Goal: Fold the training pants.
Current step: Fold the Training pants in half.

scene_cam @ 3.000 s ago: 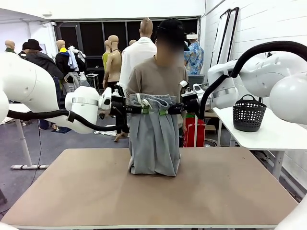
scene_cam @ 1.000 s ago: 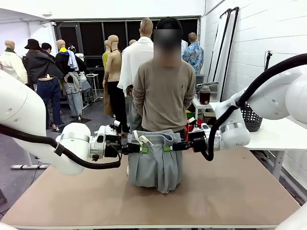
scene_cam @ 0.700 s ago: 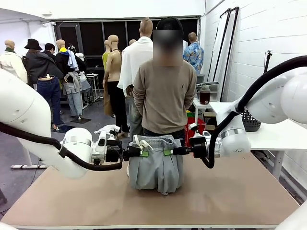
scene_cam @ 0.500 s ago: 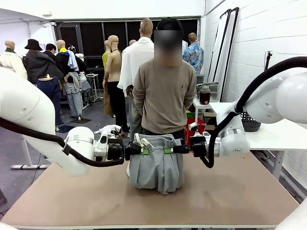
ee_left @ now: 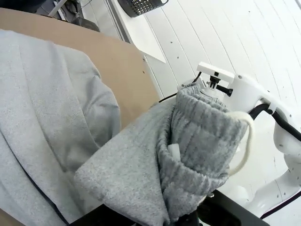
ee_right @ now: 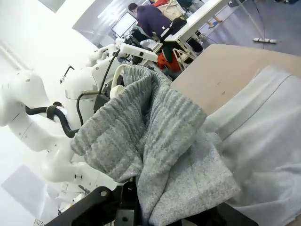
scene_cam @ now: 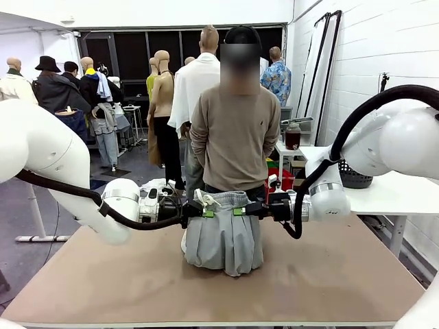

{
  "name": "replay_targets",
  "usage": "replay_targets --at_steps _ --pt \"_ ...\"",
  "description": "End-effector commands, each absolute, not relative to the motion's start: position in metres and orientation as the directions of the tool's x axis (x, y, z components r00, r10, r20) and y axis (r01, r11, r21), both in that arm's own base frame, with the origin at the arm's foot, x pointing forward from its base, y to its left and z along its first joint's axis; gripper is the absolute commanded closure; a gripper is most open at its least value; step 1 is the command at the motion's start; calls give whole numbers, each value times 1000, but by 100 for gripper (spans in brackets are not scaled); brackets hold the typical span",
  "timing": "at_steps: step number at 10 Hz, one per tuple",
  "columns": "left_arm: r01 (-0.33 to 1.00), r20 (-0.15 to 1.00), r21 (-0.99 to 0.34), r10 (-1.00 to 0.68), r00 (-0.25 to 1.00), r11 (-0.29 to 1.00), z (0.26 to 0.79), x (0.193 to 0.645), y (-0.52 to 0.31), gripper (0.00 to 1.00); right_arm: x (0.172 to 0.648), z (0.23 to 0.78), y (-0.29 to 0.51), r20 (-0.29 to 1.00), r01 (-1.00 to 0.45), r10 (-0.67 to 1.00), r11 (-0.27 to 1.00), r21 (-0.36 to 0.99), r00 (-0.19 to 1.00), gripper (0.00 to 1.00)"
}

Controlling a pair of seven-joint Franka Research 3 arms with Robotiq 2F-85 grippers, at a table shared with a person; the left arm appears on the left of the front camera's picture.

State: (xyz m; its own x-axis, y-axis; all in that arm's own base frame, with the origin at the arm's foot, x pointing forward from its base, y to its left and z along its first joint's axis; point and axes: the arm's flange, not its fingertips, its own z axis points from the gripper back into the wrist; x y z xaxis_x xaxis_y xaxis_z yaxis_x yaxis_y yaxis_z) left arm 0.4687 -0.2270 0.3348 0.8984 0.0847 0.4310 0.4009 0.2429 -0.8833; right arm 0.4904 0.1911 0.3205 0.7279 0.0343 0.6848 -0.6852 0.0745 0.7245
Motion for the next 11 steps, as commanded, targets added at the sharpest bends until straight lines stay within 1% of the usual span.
replay_targets --at_steps 1,2,3,4,5,7,8,11 --pt "426 461 -867 90 883 259 336 462 -224 100 485 322 186 699 -699 32 81 710 714 100" --pt "426 461 -867 90 883 259 336 462 -224 100 485 322 186 699 -699 32 81 710 714 100" --pt "406 435 -881 82 896 243 336 467 -227 100 490 321 191 686 -686 34 75 723 727 100" --pt "288 327 -927 144 934 239 339 480 -223 100 498 323 196 636 -634 4 101 767 771 100" --pt "226 271 -944 174 947 241 338 495 -217 100 508 323 196 603 -598 -16 111 794 798 100" --pt "104 155 -973 253 955 204 329 525 -209 100 518 316 198 530 -520 -52 128 844 847 100" --pt "64 124 -974 273 954 219 324 541 -210 100 523 310 198 497 -485 -59 145 862 866 100" --pt "-65 13 -967 302 953 247 312 561 -209 100 541 292 196 425 -401 -94 196 895 900 100"
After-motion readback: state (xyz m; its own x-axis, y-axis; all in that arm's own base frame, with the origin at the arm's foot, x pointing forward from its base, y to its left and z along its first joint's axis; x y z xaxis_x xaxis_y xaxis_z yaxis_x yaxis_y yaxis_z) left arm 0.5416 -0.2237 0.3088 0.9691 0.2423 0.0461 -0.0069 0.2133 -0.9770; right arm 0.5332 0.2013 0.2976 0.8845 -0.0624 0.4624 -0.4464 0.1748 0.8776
